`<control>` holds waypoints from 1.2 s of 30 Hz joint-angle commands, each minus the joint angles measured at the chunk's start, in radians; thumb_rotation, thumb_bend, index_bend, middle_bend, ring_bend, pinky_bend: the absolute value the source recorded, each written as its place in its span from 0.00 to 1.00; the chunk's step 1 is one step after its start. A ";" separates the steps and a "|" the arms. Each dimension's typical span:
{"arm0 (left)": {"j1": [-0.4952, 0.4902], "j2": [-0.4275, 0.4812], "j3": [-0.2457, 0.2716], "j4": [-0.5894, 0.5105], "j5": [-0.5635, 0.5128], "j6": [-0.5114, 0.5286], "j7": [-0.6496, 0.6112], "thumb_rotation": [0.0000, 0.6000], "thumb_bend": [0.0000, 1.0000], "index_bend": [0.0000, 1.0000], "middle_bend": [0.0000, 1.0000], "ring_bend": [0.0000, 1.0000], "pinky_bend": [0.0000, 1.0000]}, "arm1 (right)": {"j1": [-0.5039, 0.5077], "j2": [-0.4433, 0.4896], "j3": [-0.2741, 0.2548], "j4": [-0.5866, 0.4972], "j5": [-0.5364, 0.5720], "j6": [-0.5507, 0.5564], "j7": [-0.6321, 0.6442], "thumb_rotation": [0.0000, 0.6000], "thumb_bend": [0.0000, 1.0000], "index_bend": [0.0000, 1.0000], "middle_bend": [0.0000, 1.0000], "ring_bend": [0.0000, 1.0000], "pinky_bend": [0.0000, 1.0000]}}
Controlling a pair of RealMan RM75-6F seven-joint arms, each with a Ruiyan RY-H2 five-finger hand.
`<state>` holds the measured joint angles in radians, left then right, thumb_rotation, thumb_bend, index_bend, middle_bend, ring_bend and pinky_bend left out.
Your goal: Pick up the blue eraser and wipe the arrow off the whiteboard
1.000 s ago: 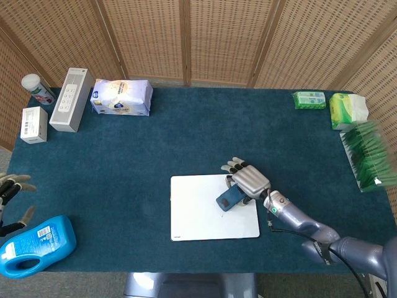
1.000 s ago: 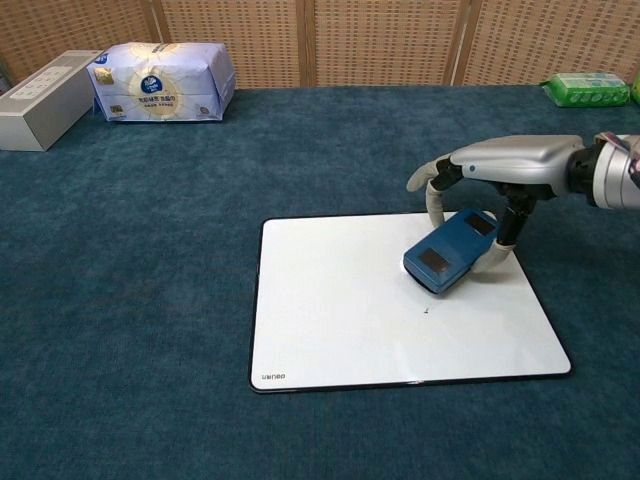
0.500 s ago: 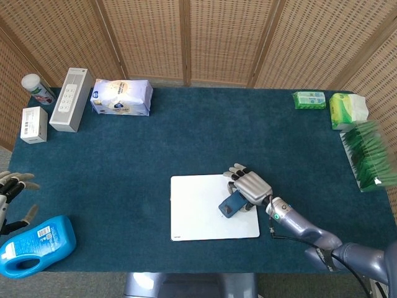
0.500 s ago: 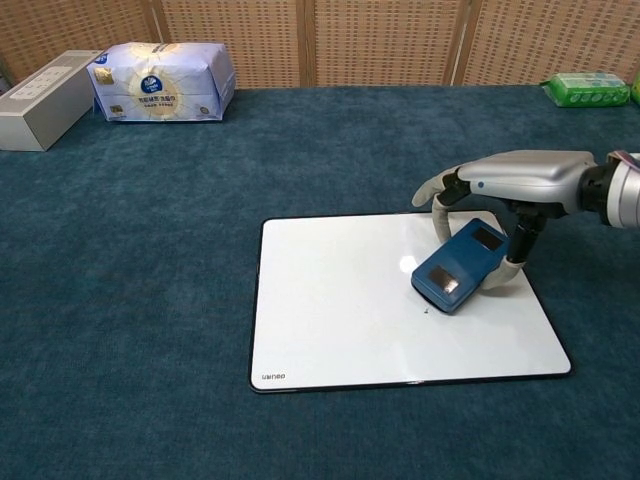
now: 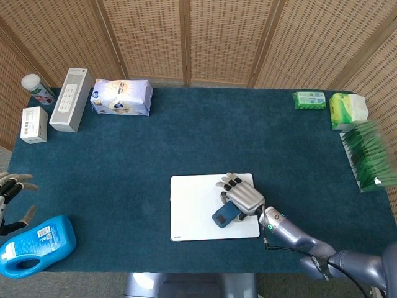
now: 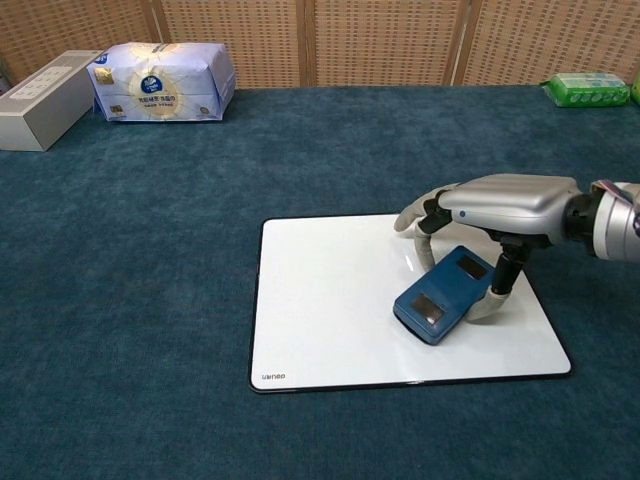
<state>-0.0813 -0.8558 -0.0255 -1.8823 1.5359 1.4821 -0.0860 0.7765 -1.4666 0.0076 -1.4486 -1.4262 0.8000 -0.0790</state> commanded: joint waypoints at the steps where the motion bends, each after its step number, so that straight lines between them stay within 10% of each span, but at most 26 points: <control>1: 0.001 0.001 0.000 0.002 0.000 0.002 -0.002 1.00 0.43 0.36 0.27 0.21 0.14 | 0.000 -0.001 0.000 -0.008 0.003 -0.002 -0.008 1.00 0.07 0.61 0.16 0.00 0.00; 36: 0.012 0.005 0.005 0.009 0.009 0.019 -0.016 1.00 0.43 0.36 0.27 0.21 0.14 | 0.029 -0.009 0.026 0.011 0.037 -0.058 -0.041 1.00 0.07 0.61 0.16 0.00 0.00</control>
<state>-0.0689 -0.8506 -0.0209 -1.8736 1.5447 1.5014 -0.1023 0.8039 -1.4767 0.0321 -1.4389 -1.3897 0.7438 -0.1220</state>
